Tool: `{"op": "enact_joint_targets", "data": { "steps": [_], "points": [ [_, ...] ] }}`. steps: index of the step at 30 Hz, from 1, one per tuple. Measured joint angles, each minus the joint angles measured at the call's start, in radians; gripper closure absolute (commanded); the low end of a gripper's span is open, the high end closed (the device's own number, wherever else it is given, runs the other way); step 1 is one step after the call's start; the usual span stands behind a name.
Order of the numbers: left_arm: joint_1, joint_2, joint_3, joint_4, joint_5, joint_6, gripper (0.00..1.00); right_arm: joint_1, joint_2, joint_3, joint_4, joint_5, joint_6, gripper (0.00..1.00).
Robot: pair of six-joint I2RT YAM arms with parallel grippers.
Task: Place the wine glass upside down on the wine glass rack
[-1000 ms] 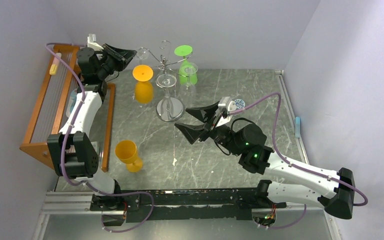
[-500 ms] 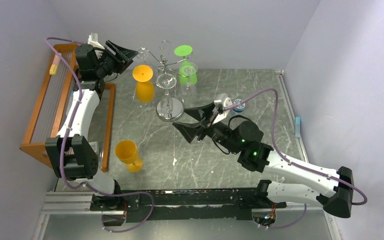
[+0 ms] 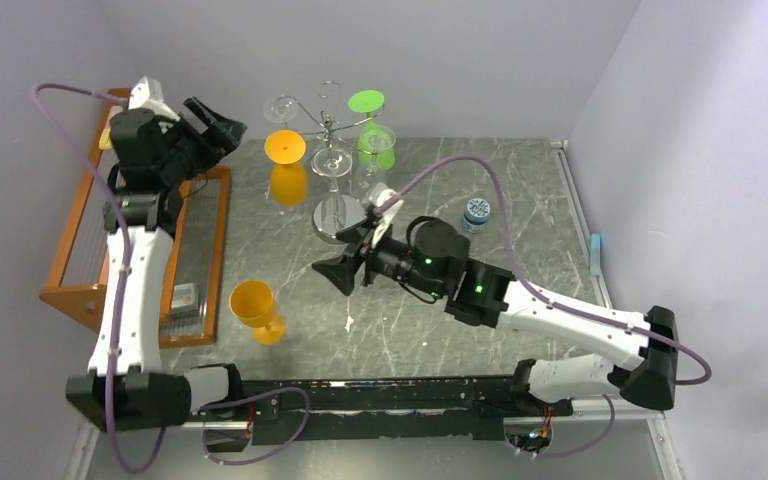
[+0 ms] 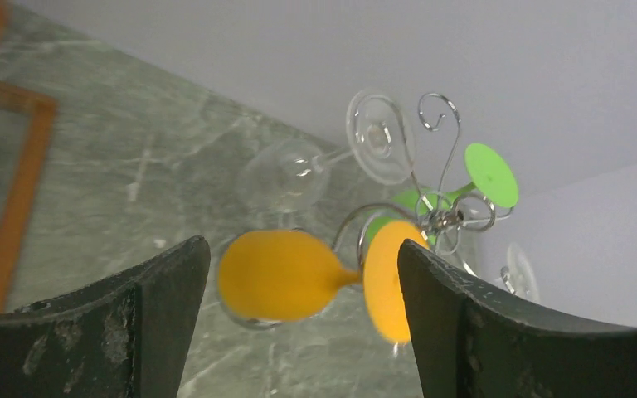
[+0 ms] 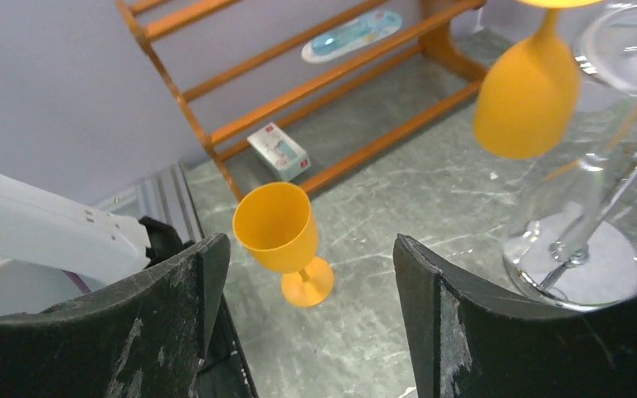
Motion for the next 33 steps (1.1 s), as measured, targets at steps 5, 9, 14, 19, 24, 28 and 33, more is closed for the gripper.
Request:
{"op": "enact_joint_targets", "data": {
  "steps": [5,9,14,19,24,28,33],
  "points": [
    [0.003,-0.183,-0.056,-0.124,-0.132,0.092,0.12,0.062,0.125,0.109,-0.08,-0.01,-0.041,0.24],
    [0.003,-0.251,-0.069,-0.225,-0.19,0.122,0.13,0.123,0.267,0.239,-0.172,-0.012,-0.085,0.29],
    [0.003,-0.275,-0.049,-0.351,-0.219,0.126,0.14,0.173,0.459,0.414,-0.281,-0.023,-0.13,0.36],
    [0.004,-0.276,0.037,-0.425,-0.27,0.124,0.14,0.2,0.628,0.554,-0.367,-0.045,-0.152,0.4],
    [0.004,-0.267,0.129,-0.472,-0.361,0.113,0.09,0.211,0.747,0.654,-0.45,-0.058,-0.188,0.42],
    [0.004,-0.253,0.15,-0.491,-0.411,0.108,0.09,0.214,0.793,0.695,-0.487,-0.064,-0.213,0.48],
    [0.004,-0.238,0.15,-0.501,-0.418,0.104,0.1,0.215,0.822,0.71,-0.512,-0.063,-0.244,0.62]
  ]
}}
